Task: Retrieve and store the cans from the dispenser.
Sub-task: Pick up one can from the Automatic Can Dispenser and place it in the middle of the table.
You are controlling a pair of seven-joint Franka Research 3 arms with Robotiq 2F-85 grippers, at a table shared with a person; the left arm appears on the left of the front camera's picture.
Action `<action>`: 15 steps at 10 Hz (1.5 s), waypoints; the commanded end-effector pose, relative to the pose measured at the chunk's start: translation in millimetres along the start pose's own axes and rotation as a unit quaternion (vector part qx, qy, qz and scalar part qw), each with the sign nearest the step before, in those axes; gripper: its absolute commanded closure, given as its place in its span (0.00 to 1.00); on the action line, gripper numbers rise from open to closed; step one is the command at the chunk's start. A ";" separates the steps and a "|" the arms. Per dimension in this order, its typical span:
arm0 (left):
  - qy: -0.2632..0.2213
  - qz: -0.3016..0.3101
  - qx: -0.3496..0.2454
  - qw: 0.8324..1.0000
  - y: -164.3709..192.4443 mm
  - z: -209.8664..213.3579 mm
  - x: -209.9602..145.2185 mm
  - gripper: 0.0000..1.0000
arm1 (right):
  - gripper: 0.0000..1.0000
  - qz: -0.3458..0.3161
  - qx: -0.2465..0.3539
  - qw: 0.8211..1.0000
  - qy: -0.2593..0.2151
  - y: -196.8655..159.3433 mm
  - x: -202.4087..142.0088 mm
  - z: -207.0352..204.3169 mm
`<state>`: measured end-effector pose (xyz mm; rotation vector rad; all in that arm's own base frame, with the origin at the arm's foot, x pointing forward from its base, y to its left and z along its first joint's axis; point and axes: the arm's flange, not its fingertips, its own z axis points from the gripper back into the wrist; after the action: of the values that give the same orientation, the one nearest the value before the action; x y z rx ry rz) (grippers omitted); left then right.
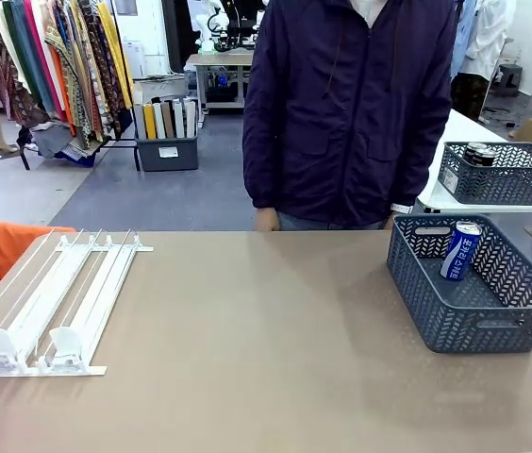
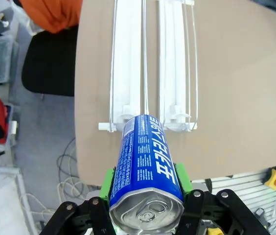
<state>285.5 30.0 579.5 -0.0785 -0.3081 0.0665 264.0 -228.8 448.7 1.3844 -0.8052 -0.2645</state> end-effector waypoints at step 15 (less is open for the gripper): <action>0.134 -0.369 -0.022 0.919 -454.2 -243.9 43.4 1.00 | 0.00 -0.008 0.010 1.000 -0.011 5.7 3.7 -2.8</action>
<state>427.2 -432.4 392.4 -0.0342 -0.0281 -0.7074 264.0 -228.8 448.8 1.3846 -0.8054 -0.2644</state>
